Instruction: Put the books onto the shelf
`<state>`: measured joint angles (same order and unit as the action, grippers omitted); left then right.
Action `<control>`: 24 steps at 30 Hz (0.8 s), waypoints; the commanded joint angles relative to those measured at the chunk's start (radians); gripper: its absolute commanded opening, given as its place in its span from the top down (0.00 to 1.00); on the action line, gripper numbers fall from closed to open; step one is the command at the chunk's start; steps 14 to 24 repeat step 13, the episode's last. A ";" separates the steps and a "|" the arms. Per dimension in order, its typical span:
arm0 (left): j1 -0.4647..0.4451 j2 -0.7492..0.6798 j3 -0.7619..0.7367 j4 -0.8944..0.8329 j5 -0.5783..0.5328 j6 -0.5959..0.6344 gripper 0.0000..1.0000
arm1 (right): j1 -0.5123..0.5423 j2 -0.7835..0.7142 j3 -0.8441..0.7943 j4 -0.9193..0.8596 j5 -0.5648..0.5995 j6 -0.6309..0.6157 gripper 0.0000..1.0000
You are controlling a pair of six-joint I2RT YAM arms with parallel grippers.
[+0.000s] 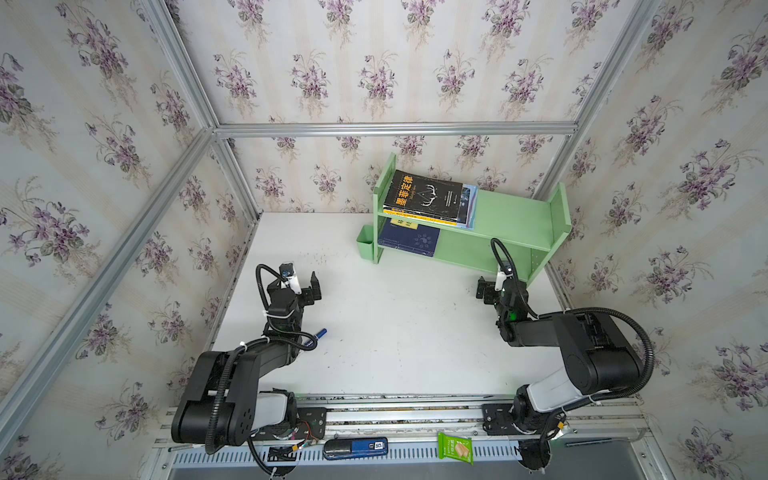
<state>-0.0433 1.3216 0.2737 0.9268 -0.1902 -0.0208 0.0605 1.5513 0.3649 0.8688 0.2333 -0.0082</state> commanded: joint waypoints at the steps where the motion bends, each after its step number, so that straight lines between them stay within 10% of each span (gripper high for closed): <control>1: 0.002 0.002 0.006 0.012 0.001 0.012 0.01 | 0.000 -0.003 0.005 0.073 -0.005 -0.010 0.00; 24: 0.002 -0.002 0.004 0.014 0.002 0.013 0.01 | 0.000 -0.005 0.002 0.078 -0.006 -0.010 0.00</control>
